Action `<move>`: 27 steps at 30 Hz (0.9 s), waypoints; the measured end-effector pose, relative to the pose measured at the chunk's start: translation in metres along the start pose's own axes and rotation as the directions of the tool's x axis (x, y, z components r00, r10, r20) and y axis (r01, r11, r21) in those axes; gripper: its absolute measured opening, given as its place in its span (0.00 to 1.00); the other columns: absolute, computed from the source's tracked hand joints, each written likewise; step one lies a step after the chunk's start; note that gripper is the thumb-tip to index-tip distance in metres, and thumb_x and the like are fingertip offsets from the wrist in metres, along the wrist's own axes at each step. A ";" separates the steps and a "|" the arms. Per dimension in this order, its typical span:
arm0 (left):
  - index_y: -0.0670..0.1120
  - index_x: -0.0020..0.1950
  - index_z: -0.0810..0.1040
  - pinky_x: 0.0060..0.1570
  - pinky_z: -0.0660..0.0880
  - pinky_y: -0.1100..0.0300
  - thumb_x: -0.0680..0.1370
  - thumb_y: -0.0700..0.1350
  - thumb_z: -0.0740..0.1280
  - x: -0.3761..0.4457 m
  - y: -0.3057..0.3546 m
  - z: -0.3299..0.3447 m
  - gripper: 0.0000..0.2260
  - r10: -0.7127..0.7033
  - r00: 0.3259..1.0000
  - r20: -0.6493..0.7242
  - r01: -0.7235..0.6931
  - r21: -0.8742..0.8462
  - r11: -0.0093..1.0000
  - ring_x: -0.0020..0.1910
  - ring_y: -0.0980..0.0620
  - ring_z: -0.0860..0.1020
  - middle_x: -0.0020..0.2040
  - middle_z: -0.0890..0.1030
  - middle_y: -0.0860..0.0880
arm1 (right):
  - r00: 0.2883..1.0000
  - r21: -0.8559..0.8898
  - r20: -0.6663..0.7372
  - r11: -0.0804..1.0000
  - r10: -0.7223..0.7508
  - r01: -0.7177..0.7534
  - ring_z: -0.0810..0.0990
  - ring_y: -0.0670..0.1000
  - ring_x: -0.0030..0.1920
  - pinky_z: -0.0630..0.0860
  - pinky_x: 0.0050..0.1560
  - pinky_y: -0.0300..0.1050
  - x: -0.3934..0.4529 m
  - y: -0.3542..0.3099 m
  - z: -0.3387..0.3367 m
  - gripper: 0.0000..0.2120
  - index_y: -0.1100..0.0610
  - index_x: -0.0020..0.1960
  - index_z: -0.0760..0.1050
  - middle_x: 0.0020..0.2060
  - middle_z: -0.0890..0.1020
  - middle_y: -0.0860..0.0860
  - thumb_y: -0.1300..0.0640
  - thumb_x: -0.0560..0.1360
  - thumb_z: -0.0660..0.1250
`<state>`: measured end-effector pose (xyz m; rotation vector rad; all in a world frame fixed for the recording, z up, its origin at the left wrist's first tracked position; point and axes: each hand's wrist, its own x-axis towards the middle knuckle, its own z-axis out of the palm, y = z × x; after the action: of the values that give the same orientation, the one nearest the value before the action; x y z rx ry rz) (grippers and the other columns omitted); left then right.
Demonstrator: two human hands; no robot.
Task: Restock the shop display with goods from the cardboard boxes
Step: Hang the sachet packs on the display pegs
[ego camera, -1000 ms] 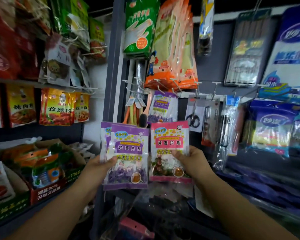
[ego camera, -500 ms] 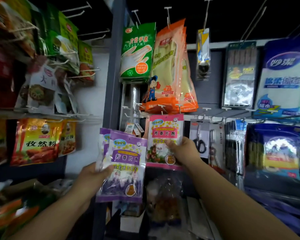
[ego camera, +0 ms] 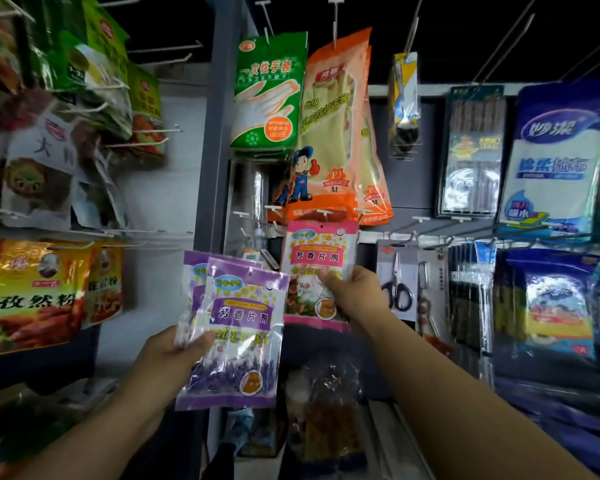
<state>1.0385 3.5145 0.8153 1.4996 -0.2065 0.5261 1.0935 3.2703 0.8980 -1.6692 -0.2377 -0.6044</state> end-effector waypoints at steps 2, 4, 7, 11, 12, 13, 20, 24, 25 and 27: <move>0.49 0.48 0.81 0.42 0.75 0.59 0.76 0.42 0.69 0.002 -0.001 -0.003 0.04 -0.001 1.000 -0.005 0.001 -0.008 1.000 0.44 0.51 0.83 0.38 0.85 0.54 | 1.000 0.005 -0.001 1.000 -0.005 0.005 0.84 0.49 0.40 0.81 0.38 0.41 0.000 0.000 0.001 0.05 0.54 0.45 0.77 0.42 0.85 0.51 0.54 0.75 0.71; 0.50 0.48 0.81 0.39 0.73 0.61 0.77 0.42 0.68 0.002 0.000 -0.004 0.04 0.004 1.000 -0.006 -0.004 -0.013 1.000 0.42 0.53 0.82 0.36 0.85 0.57 | 1.000 0.010 -0.004 1.000 0.001 -0.001 0.84 0.49 0.39 0.80 0.35 0.40 0.002 -0.001 0.000 0.05 0.54 0.44 0.76 0.40 0.84 0.49 0.53 0.75 0.71; 0.51 0.47 0.80 0.37 0.71 0.63 0.77 0.42 0.68 0.003 0.002 -0.004 0.04 0.006 1.000 0.001 -0.006 -0.018 1.000 0.41 0.56 0.81 0.33 0.84 0.60 | 1.000 0.043 -0.010 0.999 0.015 -0.015 0.84 0.52 0.41 0.81 0.41 0.45 0.005 -0.005 0.000 0.06 0.54 0.43 0.76 0.41 0.84 0.51 0.53 0.75 0.71; 0.50 0.50 0.81 0.43 0.74 0.59 0.77 0.42 0.68 0.006 0.000 -0.004 0.05 -0.003 1.000 0.010 0.003 -0.020 1.000 0.46 0.50 0.82 0.40 0.86 0.55 | 0.998 0.063 -0.007 0.996 0.057 -0.056 0.85 0.54 0.42 0.82 0.45 0.50 0.008 -0.004 0.001 0.06 0.55 0.44 0.77 0.43 0.85 0.53 0.54 0.74 0.72; 0.50 0.50 0.81 0.43 0.74 0.59 0.77 0.42 0.67 0.006 0.000 -0.004 0.05 -0.002 1.000 0.014 0.002 -0.019 1.000 0.47 0.49 0.82 0.40 0.86 0.55 | 0.998 0.070 -0.003 0.995 0.069 -0.069 0.85 0.55 0.43 0.82 0.48 0.53 0.009 -0.004 0.001 0.07 0.55 0.45 0.77 0.44 0.85 0.54 0.53 0.74 0.72; 0.50 0.50 0.81 0.44 0.75 0.58 0.77 0.42 0.67 0.006 0.001 -0.003 0.05 0.001 1.000 0.019 -0.001 -0.019 1.000 0.47 0.49 0.82 0.41 0.86 0.54 | 0.997 0.072 -0.001 0.995 0.075 -0.075 0.85 0.56 0.44 0.82 0.49 0.55 0.010 -0.004 0.001 0.07 0.56 0.45 0.77 0.45 0.85 0.54 0.53 0.74 0.72; 0.50 0.49 0.81 0.48 0.75 0.56 0.76 0.42 0.68 0.006 0.002 -0.004 0.05 0.020 1.000 0.002 -0.020 -0.022 1.000 0.48 0.49 0.82 0.42 0.86 0.53 | 0.999 0.017 -0.026 1.000 0.025 -0.024 0.85 0.55 0.42 0.82 0.49 0.53 0.014 -0.006 0.002 0.08 0.55 0.44 0.77 0.44 0.85 0.54 0.52 0.73 0.73; 0.50 0.49 0.82 0.52 0.74 0.53 0.76 0.43 0.68 0.003 -0.001 -0.007 0.05 0.015 1.000 0.005 -0.015 -0.012 1.000 0.50 0.49 0.82 0.44 0.86 0.53 | 0.999 -0.010 -0.048 1.000 0.005 -0.006 0.85 0.55 0.43 0.82 0.50 0.55 0.012 -0.003 0.001 0.08 0.54 0.44 0.77 0.44 0.85 0.52 0.50 0.73 0.72; 0.50 0.50 0.82 0.52 0.74 0.54 0.76 0.43 0.68 0.002 -0.001 -0.007 0.05 0.013 1.000 0.006 -0.013 -0.009 1.000 0.50 0.49 0.82 0.44 0.86 0.53 | 0.999 -0.013 -0.048 1.000 0.007 -0.008 0.85 0.55 0.43 0.81 0.51 0.55 0.012 -0.003 0.000 0.08 0.54 0.44 0.77 0.43 0.85 0.52 0.49 0.73 0.72; 0.50 0.50 0.81 0.49 0.74 0.56 0.76 0.43 0.68 0.001 0.000 -0.008 0.05 0.014 1.000 0.007 -0.014 -0.007 1.000 0.50 0.49 0.82 0.44 0.86 0.53 | 0.999 -0.009 -0.045 1.000 0.022 -0.023 0.85 0.55 0.43 0.81 0.51 0.56 0.014 -0.003 0.000 0.09 0.54 0.44 0.78 0.43 0.85 0.53 0.50 0.73 0.73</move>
<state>1.0386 3.5223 0.8149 1.4944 -0.2242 0.5309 1.1038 3.2685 0.9080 -1.6639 -0.1834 -0.6263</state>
